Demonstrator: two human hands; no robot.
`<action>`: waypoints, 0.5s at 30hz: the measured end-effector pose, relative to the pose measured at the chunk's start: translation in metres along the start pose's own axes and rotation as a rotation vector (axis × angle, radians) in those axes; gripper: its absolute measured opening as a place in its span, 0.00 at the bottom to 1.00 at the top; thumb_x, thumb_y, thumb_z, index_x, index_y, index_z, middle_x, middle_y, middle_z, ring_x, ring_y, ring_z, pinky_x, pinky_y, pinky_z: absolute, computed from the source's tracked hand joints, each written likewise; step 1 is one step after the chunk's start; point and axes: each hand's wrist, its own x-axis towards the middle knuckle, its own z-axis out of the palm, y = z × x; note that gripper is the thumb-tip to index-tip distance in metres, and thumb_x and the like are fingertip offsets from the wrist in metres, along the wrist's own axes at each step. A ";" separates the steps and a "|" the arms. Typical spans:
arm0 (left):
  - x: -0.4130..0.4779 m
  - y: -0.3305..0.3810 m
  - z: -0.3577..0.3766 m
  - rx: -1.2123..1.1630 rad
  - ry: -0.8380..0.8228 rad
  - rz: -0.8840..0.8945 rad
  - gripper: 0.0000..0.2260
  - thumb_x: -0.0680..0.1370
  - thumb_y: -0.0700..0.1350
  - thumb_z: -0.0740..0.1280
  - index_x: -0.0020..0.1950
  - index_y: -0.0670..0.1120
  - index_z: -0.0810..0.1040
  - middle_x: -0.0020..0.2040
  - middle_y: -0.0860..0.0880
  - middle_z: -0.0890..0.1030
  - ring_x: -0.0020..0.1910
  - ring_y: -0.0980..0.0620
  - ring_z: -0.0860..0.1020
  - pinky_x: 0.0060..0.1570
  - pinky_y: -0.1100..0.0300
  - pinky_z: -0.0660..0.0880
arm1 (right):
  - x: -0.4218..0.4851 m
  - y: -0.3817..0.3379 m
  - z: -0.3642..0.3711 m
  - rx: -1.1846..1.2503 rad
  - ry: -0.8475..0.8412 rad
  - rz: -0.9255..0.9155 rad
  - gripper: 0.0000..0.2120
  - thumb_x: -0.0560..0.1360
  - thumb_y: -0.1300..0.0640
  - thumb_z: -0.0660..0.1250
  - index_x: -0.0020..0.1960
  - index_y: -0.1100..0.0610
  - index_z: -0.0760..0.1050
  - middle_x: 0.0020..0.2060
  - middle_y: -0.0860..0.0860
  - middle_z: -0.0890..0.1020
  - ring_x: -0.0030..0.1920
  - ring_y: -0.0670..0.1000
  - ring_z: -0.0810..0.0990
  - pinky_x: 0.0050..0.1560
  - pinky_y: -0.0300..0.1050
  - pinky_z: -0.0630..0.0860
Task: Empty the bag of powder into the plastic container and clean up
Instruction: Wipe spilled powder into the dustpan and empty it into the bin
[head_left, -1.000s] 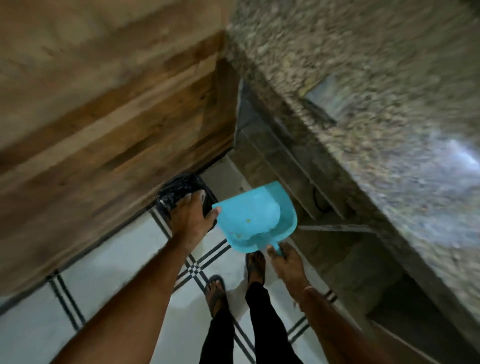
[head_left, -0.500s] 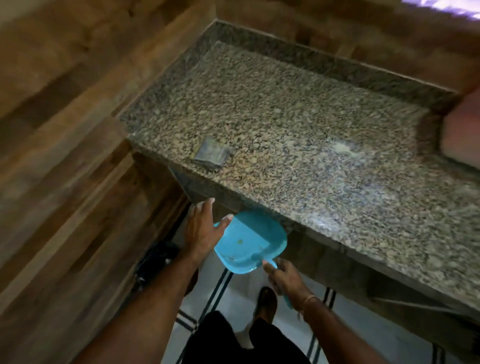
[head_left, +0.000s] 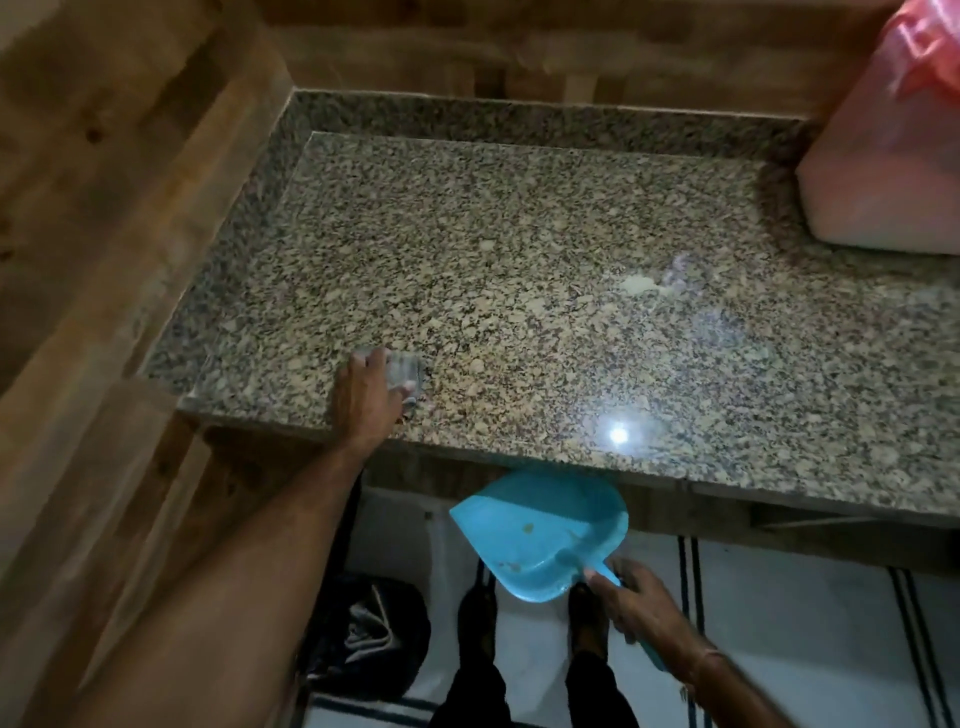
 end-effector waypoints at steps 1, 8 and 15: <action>0.004 -0.001 0.002 -0.008 -0.002 0.030 0.22 0.78 0.54 0.71 0.68 0.47 0.72 0.69 0.41 0.73 0.65 0.41 0.72 0.58 0.47 0.73 | -0.001 0.004 0.004 0.007 0.022 0.007 0.11 0.79 0.50 0.71 0.49 0.59 0.79 0.31 0.46 0.78 0.28 0.40 0.73 0.27 0.35 0.68; -0.003 0.017 0.028 -0.004 0.098 0.101 0.14 0.81 0.48 0.67 0.63 0.43 0.70 0.58 0.41 0.78 0.55 0.42 0.76 0.48 0.50 0.74 | -0.026 0.022 0.012 0.129 0.105 0.082 0.11 0.80 0.52 0.69 0.46 0.59 0.75 0.30 0.51 0.74 0.25 0.45 0.70 0.25 0.40 0.65; -0.004 0.089 0.060 -0.058 0.119 0.114 0.14 0.83 0.46 0.62 0.65 0.40 0.70 0.63 0.37 0.76 0.63 0.37 0.74 0.63 0.41 0.72 | -0.037 0.050 -0.018 0.235 0.231 0.101 0.09 0.80 0.48 0.70 0.47 0.53 0.77 0.26 0.43 0.75 0.26 0.44 0.71 0.28 0.40 0.64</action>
